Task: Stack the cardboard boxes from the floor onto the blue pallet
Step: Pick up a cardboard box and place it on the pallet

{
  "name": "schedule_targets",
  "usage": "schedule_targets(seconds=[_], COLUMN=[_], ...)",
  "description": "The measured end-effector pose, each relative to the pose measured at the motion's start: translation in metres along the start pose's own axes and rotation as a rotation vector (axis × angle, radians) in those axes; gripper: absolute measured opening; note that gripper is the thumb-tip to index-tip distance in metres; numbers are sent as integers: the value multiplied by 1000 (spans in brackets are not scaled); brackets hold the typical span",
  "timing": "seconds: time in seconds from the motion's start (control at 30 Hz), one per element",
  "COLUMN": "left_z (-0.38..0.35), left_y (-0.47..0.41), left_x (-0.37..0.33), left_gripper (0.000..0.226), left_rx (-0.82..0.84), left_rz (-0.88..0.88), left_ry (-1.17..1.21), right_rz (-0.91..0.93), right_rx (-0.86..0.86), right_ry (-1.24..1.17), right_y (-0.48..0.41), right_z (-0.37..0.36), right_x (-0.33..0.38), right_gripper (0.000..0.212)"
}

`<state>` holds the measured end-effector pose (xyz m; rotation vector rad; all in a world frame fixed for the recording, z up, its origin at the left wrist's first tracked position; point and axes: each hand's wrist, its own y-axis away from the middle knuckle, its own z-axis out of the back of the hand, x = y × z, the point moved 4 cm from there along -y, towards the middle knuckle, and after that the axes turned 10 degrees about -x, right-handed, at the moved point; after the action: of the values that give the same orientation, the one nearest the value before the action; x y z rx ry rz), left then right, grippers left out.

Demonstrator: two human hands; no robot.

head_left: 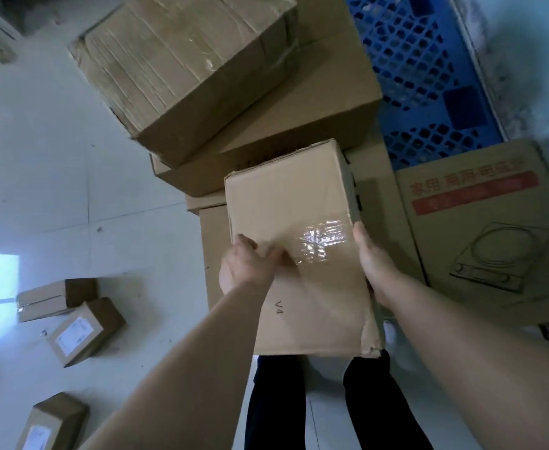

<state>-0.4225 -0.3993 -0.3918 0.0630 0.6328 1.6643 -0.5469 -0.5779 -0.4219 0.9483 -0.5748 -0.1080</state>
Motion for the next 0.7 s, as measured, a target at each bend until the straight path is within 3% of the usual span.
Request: schedule_targets(seconds=[0.1, 0.17, 0.27, 0.5, 0.7], left_z=[-9, -19, -27, 13, 24], left_y=[-7, -12, -12, -27, -57], left_x=[10, 21, 32, 116, 148], left_gripper=[107, 117, 86, 88, 71], left_rx=[-23, 112, 283, 181, 103], left_rz=[164, 337, 397, 605, 583], left_ry=[-95, 80, 317, 351, 378], right_rz=[4, 39, 56, 47, 87], right_rx=[18, 44, 69, 264, 237], right_ry=[-51, -25, 45, 151, 259], right_y=[-7, -10, -7, 36, 37], right_z=[18, 22, 12, -70, -123], right_x=[-5, -8, -14, -14, -1], right_gripper=[88, 79, 75, 76, 72])
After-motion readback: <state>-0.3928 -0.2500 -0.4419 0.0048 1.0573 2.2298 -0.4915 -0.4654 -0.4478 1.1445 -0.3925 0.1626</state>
